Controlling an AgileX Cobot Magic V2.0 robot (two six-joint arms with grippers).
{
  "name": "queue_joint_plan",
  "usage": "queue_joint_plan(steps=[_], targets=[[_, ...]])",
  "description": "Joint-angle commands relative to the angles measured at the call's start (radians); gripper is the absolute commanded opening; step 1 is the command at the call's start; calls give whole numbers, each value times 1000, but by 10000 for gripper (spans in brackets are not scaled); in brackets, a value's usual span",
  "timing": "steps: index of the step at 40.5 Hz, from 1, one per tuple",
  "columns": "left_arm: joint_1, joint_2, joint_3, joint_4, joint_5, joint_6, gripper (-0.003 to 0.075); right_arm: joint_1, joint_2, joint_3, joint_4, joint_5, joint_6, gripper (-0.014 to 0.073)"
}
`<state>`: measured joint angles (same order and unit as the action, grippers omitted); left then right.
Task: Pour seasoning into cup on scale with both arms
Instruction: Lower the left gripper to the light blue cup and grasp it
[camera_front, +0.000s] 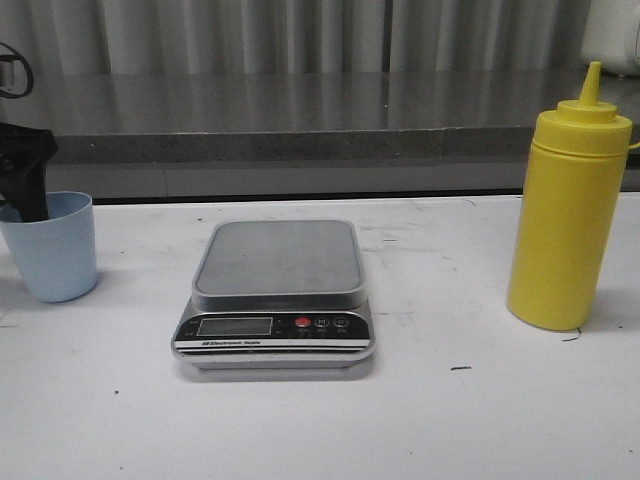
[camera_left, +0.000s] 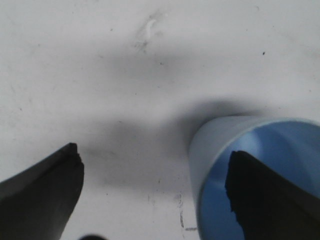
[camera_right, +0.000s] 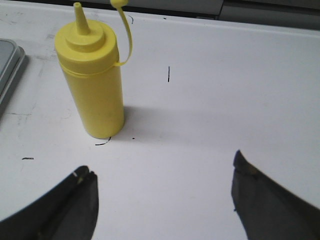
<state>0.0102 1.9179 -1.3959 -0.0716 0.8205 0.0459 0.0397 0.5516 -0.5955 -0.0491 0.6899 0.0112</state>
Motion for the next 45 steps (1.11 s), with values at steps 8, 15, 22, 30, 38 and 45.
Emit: queue_joint_plan(steps=[8,15,22,30,38,45], targets=[[1,-29,-37,-9,-17,-6,454,-6,8,-34,-14,-62,-11,570],[1,-29,-37,-11,-4,-6,266,-6,8,-34,-14,-62,-11,570],[1,-29,-37,-11,0,-6,145,-6,8,-34,-14,-62,-11,570],[1,-29,-37,-18,3,-6,52,-6,8,-34,-14,-62,-11,570],[-1,-29,-44,-20,22,-6,-20,-6,8,-34,-14,-62,-11,570],[-3,-29,-104,-35,92,-6,-20,-6,8,-34,-14,-62,-11,570]])
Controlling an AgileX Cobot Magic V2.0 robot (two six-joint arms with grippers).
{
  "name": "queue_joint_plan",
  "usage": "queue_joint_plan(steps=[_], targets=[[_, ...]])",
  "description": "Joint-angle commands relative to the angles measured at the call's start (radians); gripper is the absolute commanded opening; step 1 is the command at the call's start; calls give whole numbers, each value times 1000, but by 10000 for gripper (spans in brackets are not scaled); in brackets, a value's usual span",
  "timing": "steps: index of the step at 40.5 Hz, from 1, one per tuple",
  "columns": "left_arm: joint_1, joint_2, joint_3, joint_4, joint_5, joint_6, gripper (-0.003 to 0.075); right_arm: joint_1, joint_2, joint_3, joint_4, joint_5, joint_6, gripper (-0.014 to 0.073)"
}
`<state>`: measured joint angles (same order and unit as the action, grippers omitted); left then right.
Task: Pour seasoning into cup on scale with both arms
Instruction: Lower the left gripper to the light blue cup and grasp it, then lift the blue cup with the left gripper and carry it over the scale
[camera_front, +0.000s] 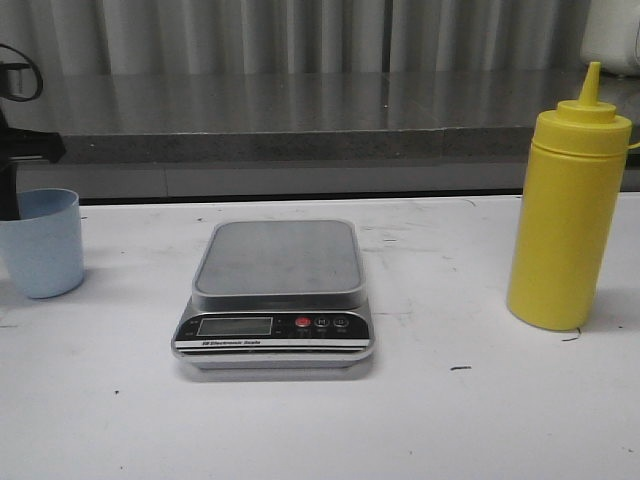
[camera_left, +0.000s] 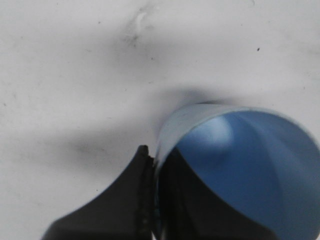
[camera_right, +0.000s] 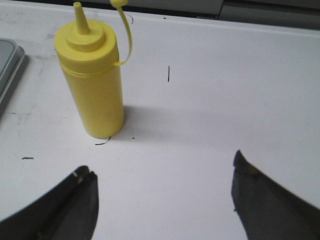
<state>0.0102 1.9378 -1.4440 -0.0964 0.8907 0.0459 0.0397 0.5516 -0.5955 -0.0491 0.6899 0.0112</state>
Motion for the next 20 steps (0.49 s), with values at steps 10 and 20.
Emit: queue_joint_plan(steps=[10,20], targets=[[-49,-53,-215,-12,162,-6,-20,-6,8,-34,-14,-62,-11,570],[-186,-57,-440,-14,281,-6,-20,-6,8,-34,-14,-62,-11,570]])
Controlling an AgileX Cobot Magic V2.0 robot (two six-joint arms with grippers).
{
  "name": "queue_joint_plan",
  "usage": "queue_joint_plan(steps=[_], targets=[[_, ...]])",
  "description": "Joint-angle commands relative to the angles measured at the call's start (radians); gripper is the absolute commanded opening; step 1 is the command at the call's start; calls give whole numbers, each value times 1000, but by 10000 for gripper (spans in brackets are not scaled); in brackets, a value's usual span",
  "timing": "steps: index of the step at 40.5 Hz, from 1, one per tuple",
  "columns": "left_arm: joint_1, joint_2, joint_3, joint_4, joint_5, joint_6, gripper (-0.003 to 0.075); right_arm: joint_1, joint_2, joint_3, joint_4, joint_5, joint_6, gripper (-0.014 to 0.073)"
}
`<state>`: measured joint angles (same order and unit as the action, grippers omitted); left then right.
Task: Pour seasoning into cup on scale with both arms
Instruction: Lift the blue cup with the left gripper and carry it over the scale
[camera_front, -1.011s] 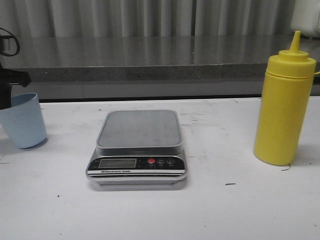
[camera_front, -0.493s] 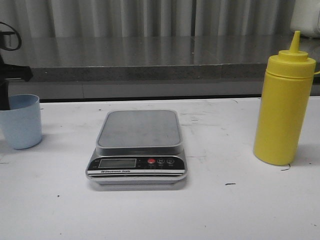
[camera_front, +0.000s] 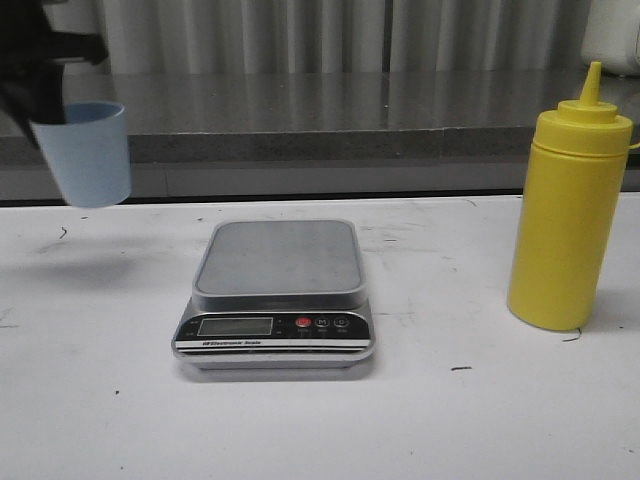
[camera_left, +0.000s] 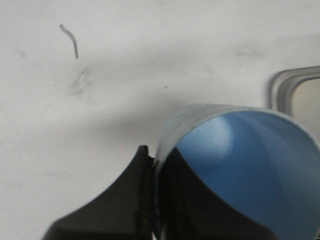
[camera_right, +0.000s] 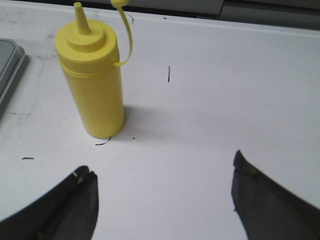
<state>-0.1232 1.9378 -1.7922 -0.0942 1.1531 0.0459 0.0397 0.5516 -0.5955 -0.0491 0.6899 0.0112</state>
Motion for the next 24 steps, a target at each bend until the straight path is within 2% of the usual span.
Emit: queue_joint_plan(steps=[1,7,15,24], targets=[[-67,-57,-112,-17,25,-6,-20,-6,8,-34,-14,-62,-11,570],[-171,-55,-170,-17,13,-6,-20,-6,8,-34,-14,-62,-11,570],[-280,-38,-169,-17,-49,-6,-20,-6,8,-34,-14,-62,-11,570],[-324,22,-169,-17,-63,-6,-20,-6,8,-34,-14,-62,-11,570]])
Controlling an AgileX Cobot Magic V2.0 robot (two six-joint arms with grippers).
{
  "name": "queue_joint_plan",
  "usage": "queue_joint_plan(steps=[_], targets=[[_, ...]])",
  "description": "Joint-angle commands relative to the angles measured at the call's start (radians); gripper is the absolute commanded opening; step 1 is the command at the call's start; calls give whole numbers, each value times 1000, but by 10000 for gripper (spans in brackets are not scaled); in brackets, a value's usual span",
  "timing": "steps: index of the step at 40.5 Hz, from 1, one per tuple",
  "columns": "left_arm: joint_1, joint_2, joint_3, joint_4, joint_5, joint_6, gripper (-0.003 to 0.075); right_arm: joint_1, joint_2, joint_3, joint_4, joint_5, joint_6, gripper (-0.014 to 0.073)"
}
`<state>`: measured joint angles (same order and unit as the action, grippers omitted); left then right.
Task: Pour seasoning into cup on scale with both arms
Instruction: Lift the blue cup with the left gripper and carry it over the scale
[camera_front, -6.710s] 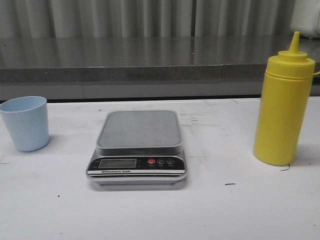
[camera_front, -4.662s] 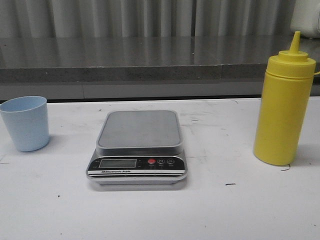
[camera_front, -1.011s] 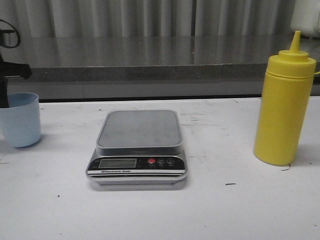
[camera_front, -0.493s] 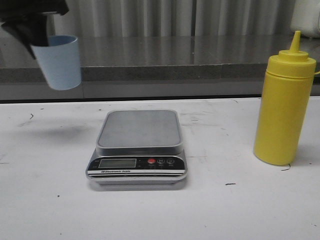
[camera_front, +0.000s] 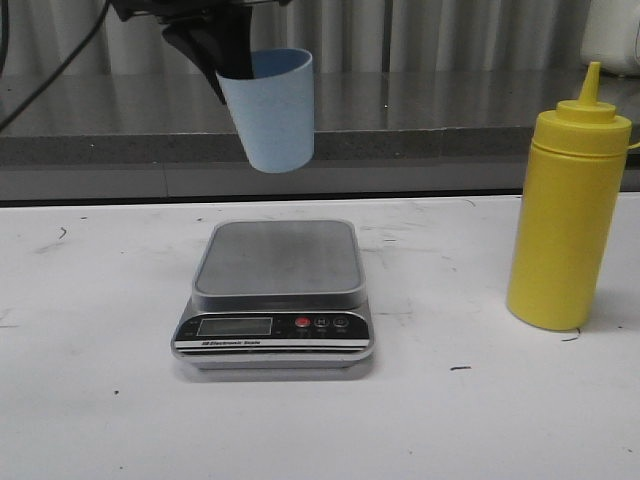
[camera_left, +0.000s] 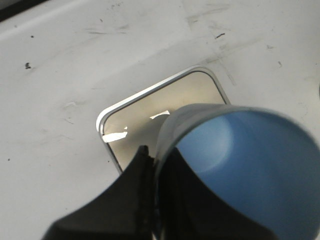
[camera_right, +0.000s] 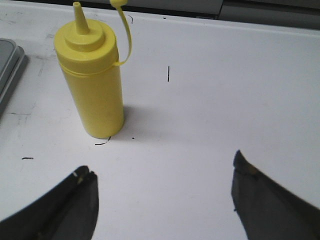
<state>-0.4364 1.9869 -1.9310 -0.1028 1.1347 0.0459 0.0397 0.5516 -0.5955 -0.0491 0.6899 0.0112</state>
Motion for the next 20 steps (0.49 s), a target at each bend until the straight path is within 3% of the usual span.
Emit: queue_joint_plan(steps=[1,20], targets=[[-11,-15,-30,-8,-44,-6,-20,-6,8,-34,-14,-62,-11,570],[-11,81,-30,-1,-61,-6,-20,-6,8,-34,-14,-62,-11,570]])
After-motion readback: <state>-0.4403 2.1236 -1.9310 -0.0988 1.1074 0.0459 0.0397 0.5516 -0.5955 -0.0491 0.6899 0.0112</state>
